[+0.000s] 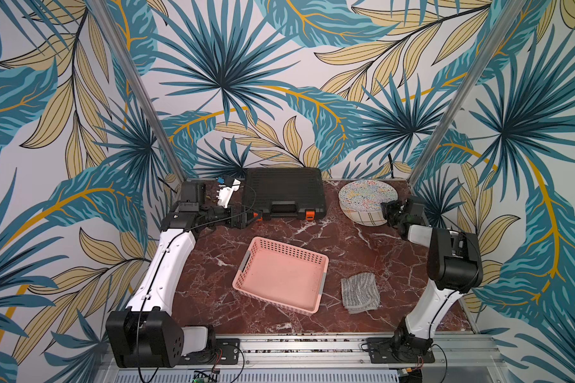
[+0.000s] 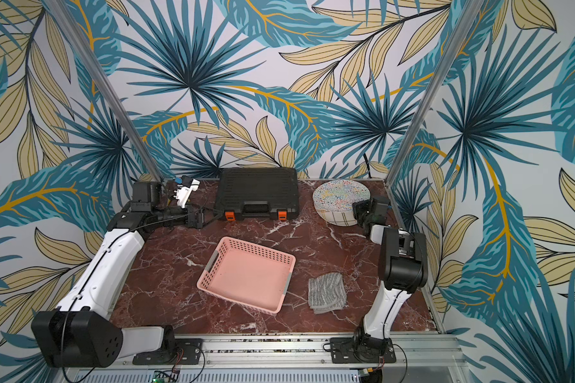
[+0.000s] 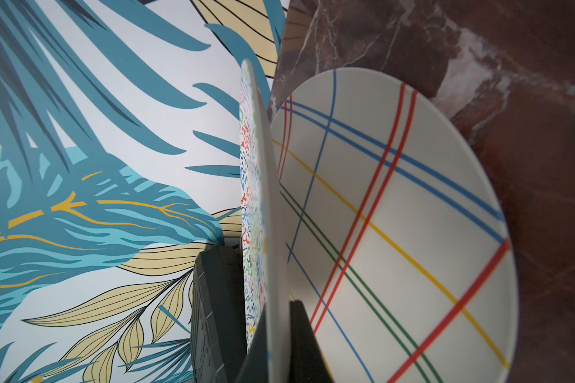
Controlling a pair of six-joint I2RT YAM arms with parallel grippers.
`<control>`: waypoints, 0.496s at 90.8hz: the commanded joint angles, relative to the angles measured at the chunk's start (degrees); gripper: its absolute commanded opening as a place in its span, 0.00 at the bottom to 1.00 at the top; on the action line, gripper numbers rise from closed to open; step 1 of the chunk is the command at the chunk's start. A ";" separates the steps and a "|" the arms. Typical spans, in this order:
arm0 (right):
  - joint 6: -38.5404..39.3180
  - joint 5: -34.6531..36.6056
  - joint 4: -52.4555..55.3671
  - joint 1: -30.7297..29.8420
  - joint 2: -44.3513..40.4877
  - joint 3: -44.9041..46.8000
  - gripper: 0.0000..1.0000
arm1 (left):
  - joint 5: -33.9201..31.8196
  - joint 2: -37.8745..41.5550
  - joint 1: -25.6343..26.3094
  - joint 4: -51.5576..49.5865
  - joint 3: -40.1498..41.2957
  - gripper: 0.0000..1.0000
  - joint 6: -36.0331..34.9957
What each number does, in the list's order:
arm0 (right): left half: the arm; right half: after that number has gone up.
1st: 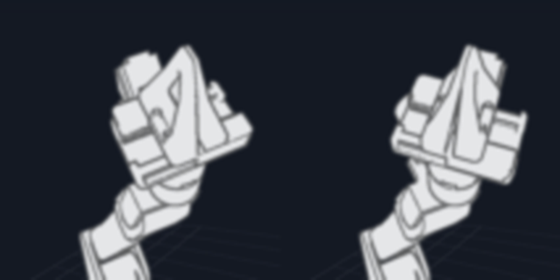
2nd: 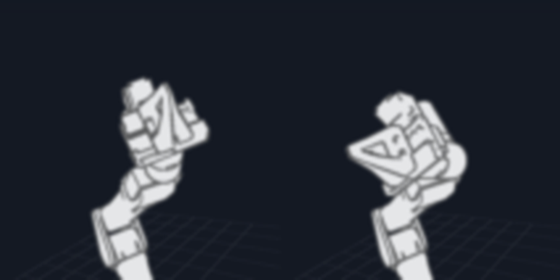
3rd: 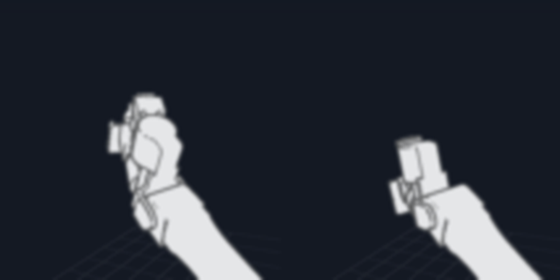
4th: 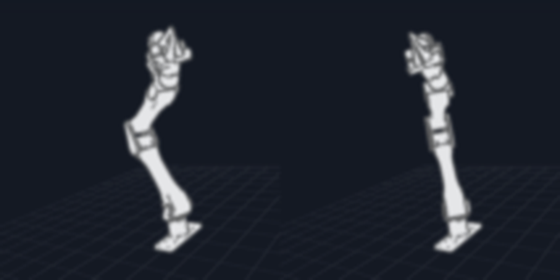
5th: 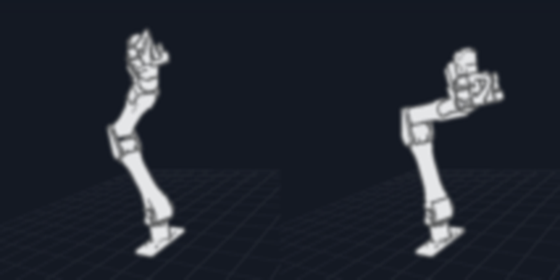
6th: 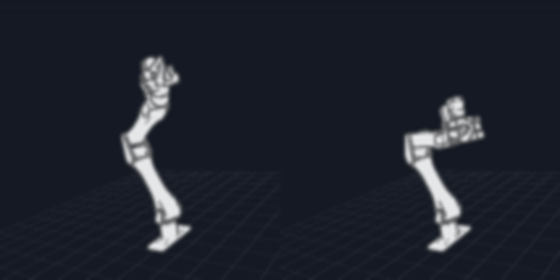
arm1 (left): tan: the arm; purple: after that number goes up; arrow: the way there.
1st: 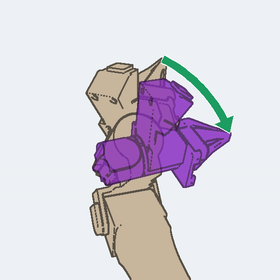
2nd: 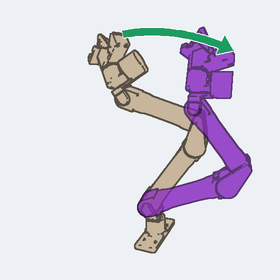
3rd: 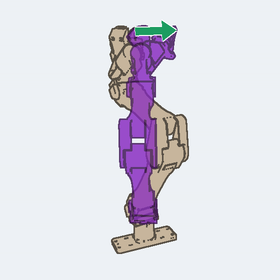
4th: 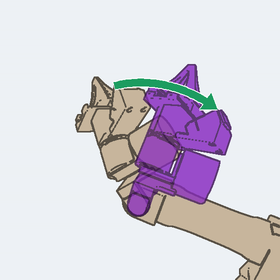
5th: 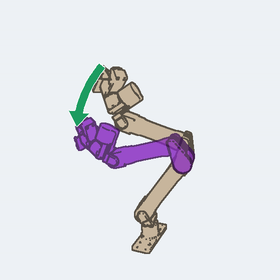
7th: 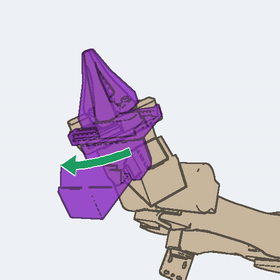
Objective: Wipe the wet plate dry
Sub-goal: Place the plate on the plate.
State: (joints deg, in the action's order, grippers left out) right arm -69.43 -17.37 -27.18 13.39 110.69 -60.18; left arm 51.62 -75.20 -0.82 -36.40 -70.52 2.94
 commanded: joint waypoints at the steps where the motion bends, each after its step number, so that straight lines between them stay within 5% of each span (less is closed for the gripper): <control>1: 0.73 -1.58 -4.27 0.34 1.37 -1.16 0.00 | 0.85 1.44 -0.34 1.92 0.89 1.00 0.14; 27: 1.23 -1.53 -4.75 0.51 3.78 0.63 0.00 | 0.86 1.55 -0.40 2.78 1.18 1.00 0.90; 45: 1.65 -1.18 -5.46 0.71 3.97 3.14 0.11 | 0.93 1.63 -0.37 3.13 1.48 1.00 0.97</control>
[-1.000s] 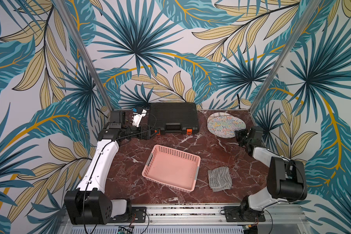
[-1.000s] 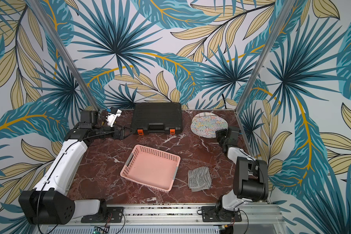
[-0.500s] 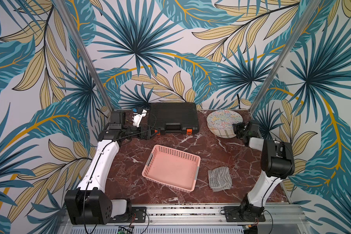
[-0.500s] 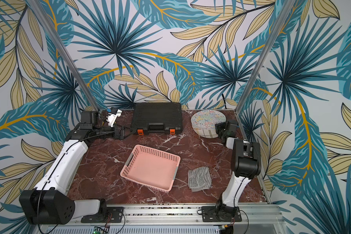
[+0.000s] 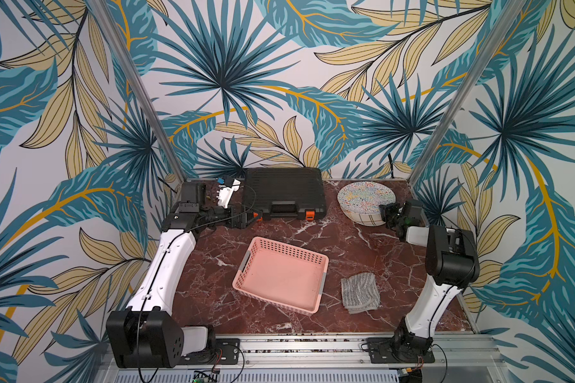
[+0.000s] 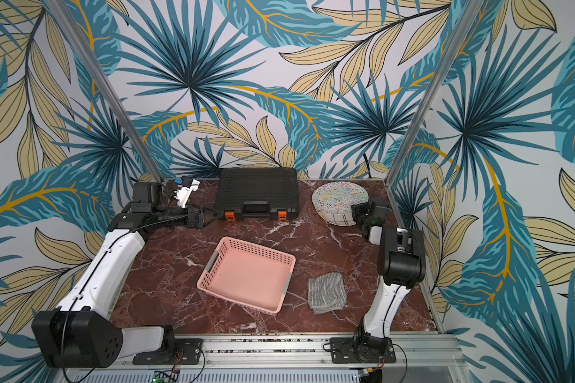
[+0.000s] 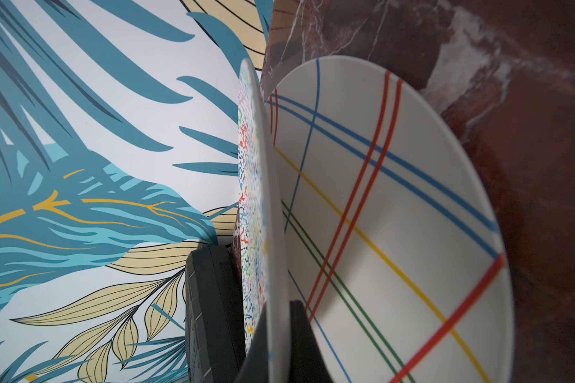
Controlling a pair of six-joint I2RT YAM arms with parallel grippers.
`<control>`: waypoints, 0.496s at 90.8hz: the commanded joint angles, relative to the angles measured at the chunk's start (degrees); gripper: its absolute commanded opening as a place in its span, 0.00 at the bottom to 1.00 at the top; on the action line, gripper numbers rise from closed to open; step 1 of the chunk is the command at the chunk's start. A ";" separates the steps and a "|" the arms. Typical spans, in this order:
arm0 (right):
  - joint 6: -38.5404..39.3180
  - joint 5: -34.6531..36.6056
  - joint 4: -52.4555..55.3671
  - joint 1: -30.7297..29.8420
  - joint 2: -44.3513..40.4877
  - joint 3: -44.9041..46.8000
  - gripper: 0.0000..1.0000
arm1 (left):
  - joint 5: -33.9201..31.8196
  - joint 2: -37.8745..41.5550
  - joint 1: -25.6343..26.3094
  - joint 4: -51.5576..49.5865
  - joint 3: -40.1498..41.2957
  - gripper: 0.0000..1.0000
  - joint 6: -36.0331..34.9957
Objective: Wipe the wet plate dry
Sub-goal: Place the plate on the plate.
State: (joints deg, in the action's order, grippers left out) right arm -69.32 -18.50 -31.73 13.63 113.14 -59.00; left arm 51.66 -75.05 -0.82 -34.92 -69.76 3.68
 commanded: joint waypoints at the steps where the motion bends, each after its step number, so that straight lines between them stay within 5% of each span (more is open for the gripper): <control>1: 1.59 -0.04 -0.94 0.45 1.54 2.09 0.11 | 0.89 1.48 -0.34 1.67 0.74 1.00 0.25; 45: 7.09 3.50 7.74 0.46 -0.77 2.88 0.63 | -4.32 2.27 -0.41 1.11 0.79 1.00 -1.13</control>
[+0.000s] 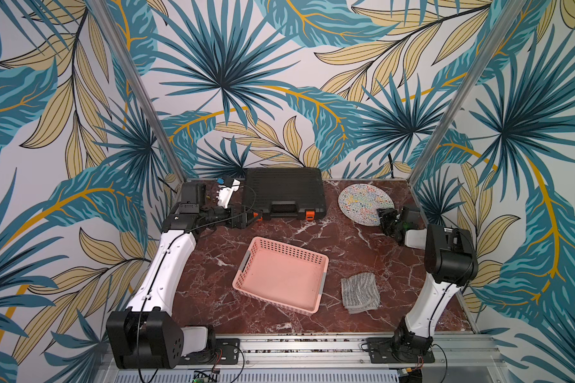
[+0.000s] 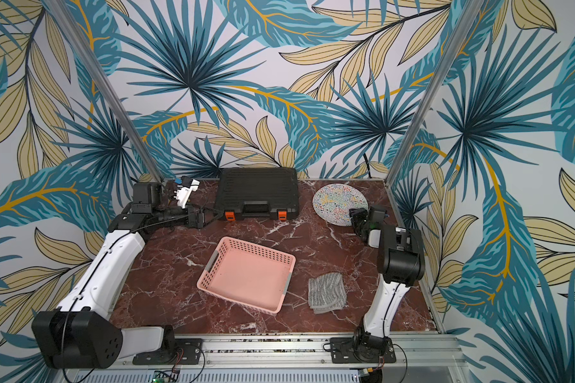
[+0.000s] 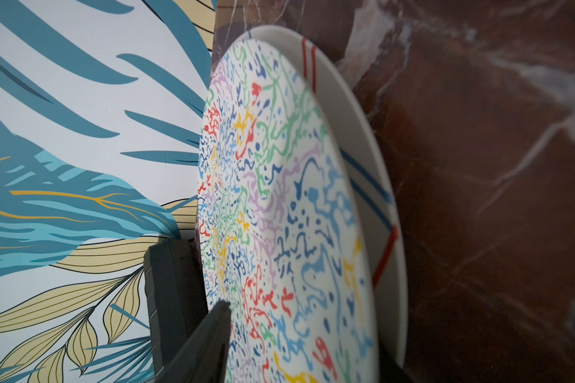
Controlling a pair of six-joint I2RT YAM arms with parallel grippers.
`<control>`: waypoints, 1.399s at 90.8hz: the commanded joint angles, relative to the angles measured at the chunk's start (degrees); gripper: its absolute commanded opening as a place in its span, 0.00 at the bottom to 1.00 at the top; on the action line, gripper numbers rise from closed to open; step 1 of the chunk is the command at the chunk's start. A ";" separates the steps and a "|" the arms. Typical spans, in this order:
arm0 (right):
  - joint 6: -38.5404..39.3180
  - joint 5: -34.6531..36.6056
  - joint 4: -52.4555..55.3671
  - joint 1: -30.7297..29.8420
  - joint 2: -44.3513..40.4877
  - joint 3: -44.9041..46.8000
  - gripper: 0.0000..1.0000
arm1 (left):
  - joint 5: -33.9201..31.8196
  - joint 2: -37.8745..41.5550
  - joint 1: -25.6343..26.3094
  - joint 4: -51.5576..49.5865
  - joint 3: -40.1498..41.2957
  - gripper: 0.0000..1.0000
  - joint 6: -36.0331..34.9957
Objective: Wipe the wet plate dry
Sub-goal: Place the plate on the plate, then reset both arms
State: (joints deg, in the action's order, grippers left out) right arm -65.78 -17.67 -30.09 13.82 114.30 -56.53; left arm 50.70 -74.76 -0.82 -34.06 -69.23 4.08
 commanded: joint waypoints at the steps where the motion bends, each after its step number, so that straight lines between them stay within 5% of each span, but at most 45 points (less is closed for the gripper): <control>1: 3.86 2.88 6.80 0.25 -2.22 0.30 0.64 | -3.96 1.99 -0.37 0.02 0.21 1.00 -1.75; 31: 13.00 10.87 32.29 0.00 -10.67 -5.54 0.85 | -25.87 -0.32 -0.45 -11.88 -4.69 0.97 -15.49; 63: 17.78 12.98 46.65 -0.96 -21.69 -6.68 0.87 | -40.10 4.08 -0.50 -11.12 5.55 0.83 -21.99; 81: 22.94 12.78 50.56 -8.04 -31.11 -3.59 0.87 | -48.55 2.53 -0.35 -10.81 11.72 0.84 -24.98; 98: 25.41 11.50 51.46 -13.49 -38.53 0.98 0.87 | -51.56 1.23 0.23 -10.95 17.08 0.85 -28.24; 127: 25.70 10.40 51.18 -13.56 -44.47 6.34 0.87 | -43.59 4.91 8.74 -16.16 23.97 0.88 -32.99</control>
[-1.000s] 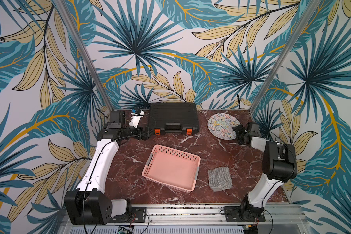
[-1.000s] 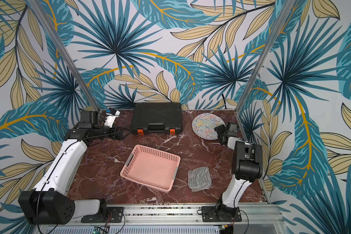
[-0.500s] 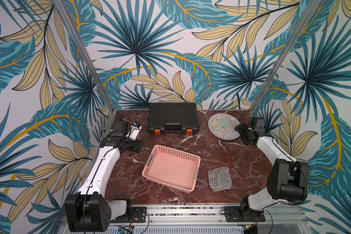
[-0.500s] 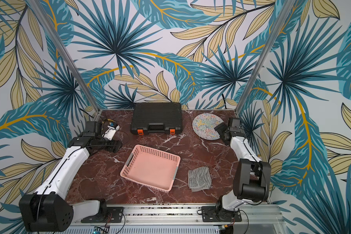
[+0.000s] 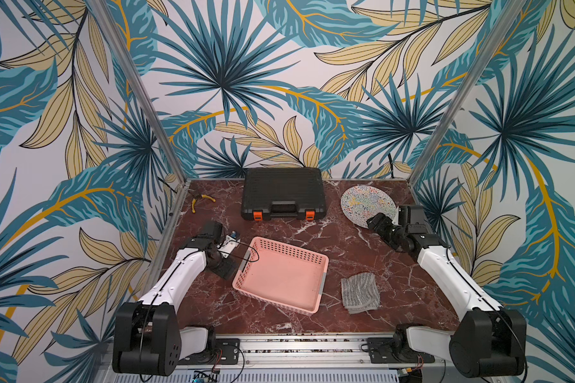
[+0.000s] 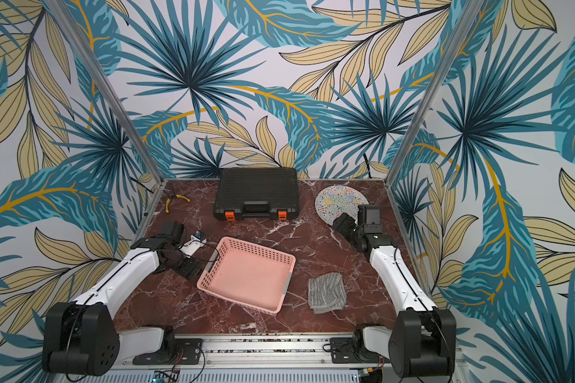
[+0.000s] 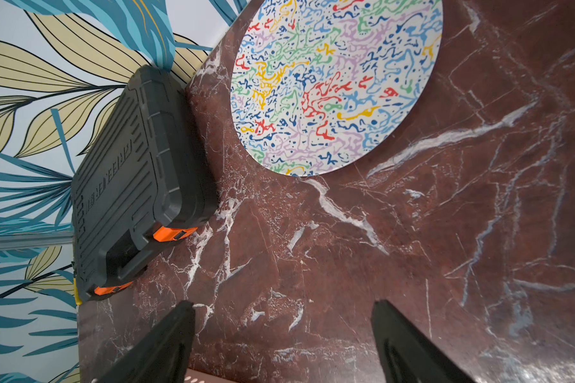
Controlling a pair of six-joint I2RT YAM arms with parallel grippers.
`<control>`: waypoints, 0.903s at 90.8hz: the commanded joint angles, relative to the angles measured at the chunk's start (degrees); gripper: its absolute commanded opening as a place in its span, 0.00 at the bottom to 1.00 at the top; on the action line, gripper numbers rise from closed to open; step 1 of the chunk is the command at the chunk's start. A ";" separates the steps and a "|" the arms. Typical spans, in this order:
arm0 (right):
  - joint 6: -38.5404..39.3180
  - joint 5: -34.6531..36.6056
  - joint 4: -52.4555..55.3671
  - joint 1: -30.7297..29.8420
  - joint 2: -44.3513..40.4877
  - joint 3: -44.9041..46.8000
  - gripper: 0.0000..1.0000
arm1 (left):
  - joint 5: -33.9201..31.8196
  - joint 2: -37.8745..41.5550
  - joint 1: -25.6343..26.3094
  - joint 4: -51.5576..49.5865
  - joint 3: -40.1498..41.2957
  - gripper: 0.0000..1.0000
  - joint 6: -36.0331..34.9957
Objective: Wipe the wet plate dry
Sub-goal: Reset both arms
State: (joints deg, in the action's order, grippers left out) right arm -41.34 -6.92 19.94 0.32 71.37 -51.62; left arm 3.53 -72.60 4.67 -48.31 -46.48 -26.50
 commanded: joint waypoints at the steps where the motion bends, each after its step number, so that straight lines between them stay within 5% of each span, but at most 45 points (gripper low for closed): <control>1: 1.22 -0.28 1.15 -0.05 -1.61 1.38 0.87 | 3.85 2.87 3.60 -2.02 1.26 0.88 -2.41; 26: 3.56 2.21 2.37 -0.05 -1.33 -0.81 0.87 | 13.42 2.04 8.16 -5.73 -2.53 1.00 -4.78; 47: 8.64 3.61 -3.62 -0.05 -5.50 2.75 0.89 | 9.81 2.16 5.86 0.78 -5.35 1.00 -4.60; 66: 11.92 7.94 -9.88 -0.05 -8.53 6.68 0.91 | 8.83 3.78 0.19 22.96 -2.82 1.00 6.11; 82: 14.25 11.94 -14.01 -0.05 -10.34 9.92 0.99 | 7.95 4.84 0.05 47.55 7.97 1.00 13.13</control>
State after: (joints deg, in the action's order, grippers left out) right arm -30.11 0.97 10.74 0.32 62.92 -44.64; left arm 12.27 -68.66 5.06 -21.21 -44.49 -19.77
